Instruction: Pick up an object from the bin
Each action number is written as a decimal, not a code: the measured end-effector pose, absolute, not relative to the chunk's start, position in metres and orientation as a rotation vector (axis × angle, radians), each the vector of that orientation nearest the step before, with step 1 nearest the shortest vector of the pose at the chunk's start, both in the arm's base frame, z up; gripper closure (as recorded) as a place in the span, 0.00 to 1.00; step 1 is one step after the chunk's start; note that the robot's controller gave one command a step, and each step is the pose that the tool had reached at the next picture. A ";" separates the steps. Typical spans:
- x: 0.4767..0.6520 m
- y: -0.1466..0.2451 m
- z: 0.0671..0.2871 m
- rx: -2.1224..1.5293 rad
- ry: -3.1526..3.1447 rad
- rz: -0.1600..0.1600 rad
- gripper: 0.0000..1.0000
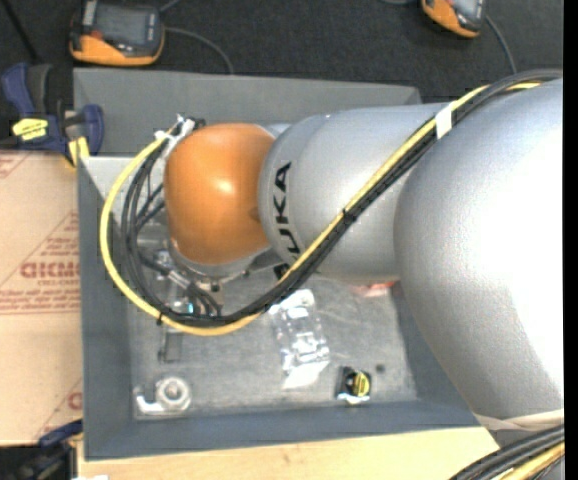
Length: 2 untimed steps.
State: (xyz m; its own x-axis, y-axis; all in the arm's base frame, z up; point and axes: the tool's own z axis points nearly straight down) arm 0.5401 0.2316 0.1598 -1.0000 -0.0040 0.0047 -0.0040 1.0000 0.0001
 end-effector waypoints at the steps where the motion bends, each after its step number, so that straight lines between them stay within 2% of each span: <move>1: 0.647 0.200 0.068 0.074 -3.146 0.001 0.00; 2: 0.655 0.163 0.103 -0.085 -3.149 -0.002 0.00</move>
Offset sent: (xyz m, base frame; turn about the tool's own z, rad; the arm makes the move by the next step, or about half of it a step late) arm 0.1030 -0.0284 -0.0898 -0.0468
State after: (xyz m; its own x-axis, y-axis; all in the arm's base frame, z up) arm 0.6555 0.1630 0.1029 -0.9985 0.0542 -0.0084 0.0542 0.9985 0.0015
